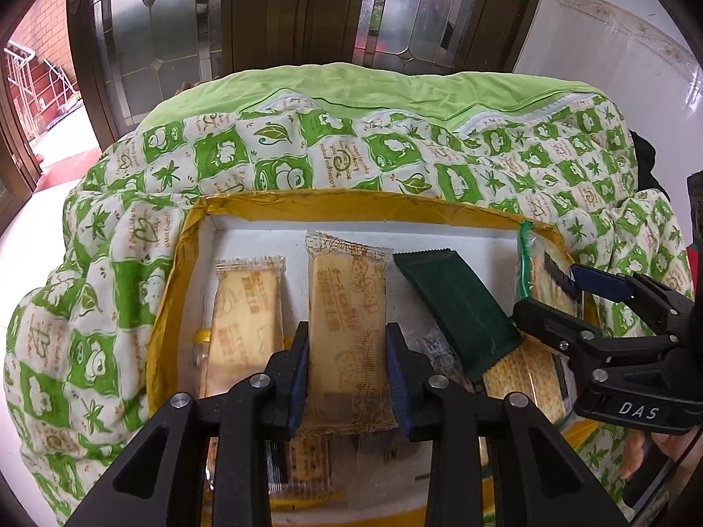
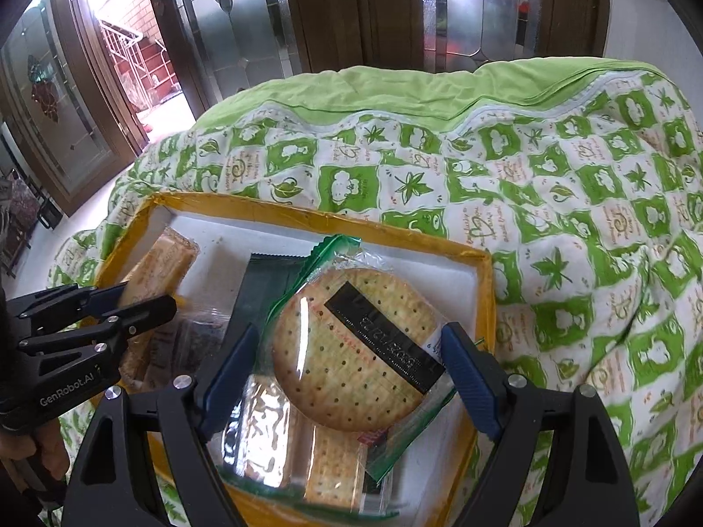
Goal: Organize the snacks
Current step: 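Lower the biscuit pack into the tray with the left tool while the right lowers the cracker bag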
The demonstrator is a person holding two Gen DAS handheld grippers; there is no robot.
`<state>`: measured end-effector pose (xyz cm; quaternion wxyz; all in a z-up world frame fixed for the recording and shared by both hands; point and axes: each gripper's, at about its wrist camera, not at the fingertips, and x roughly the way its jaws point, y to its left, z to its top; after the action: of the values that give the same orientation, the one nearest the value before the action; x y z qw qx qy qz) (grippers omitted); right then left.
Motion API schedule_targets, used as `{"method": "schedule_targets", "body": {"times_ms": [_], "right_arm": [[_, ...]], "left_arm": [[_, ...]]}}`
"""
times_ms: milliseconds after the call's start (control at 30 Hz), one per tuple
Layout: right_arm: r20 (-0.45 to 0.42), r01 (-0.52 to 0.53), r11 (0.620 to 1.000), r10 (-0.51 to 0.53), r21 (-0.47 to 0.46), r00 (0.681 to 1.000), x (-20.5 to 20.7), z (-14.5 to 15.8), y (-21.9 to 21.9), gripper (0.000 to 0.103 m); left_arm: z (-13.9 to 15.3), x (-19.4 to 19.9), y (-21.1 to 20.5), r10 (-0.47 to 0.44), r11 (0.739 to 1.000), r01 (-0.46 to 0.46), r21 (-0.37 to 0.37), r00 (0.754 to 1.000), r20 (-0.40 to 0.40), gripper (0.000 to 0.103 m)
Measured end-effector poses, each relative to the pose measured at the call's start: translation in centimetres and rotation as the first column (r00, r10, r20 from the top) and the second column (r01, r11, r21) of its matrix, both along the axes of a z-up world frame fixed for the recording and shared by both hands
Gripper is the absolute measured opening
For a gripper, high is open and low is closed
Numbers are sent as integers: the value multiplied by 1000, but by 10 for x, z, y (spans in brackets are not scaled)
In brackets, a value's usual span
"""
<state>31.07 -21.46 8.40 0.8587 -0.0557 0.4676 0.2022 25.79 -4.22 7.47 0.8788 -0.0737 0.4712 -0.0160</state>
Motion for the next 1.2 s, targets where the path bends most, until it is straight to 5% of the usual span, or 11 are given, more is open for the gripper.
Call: {"method": "schedule_targets", "body": {"times_ms": [1200], "right_arm": [[-25,-22,999,21,-31,999,29,-21,16,84]], "left_arm": [[-16,31,10,-4,1000,4,18,1000,-17,33]]}}
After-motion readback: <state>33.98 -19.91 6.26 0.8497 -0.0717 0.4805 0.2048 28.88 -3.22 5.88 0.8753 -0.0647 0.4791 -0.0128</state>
